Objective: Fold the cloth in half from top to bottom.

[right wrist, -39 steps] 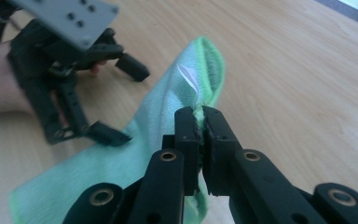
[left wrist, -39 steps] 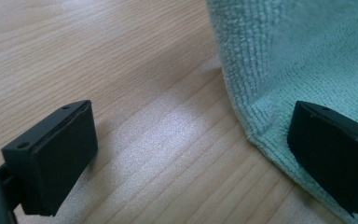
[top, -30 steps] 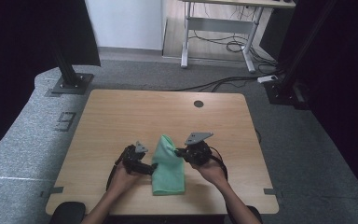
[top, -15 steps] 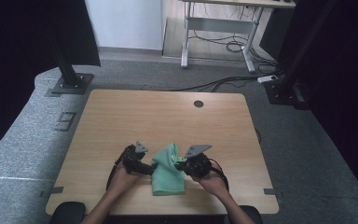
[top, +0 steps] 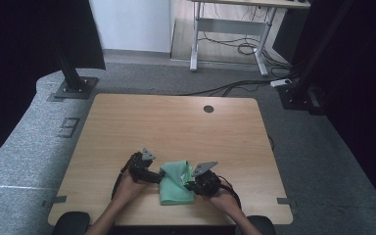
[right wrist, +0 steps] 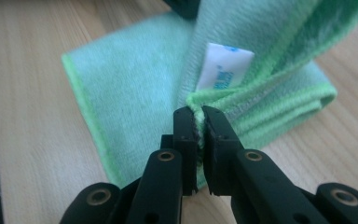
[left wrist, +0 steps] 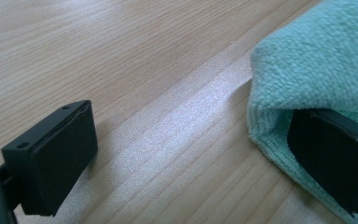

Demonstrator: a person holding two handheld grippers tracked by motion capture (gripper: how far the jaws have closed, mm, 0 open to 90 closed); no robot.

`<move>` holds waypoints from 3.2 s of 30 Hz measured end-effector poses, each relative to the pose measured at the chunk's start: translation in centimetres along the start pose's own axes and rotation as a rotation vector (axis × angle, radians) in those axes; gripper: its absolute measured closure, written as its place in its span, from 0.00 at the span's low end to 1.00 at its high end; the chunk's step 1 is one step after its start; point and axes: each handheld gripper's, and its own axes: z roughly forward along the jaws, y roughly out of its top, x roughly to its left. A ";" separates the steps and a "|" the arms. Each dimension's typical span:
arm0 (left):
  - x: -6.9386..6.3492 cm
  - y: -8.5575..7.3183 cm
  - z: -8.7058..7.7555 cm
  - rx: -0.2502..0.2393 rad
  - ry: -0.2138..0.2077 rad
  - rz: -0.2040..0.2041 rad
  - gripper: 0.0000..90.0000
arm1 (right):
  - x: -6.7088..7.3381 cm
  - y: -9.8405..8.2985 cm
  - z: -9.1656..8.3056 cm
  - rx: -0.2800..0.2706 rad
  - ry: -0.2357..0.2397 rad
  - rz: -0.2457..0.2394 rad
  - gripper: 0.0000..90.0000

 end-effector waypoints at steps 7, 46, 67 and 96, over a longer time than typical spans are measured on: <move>0.4 -0.1 -0.1 0.005 -0.038 0.032 0.01 | -0.3 -0.7 0.2 -0.019 0.013 0.050 0.92; -3.7 8.1 -1.8 -0.067 -0.367 0.195 0.43 | -0.6 -1.5 0.3 -0.076 0.032 0.124 0.92; -3.6 6.0 -4.5 0.027 -0.406 0.247 0.88 | -0.1 -1.2 -0.4 -0.091 -0.006 0.097 0.84; -4.6 -2.0 -5.6 0.051 -0.419 0.208 0.64 | -0.2 -2.1 -3.8 -0.146 -0.048 0.137 0.57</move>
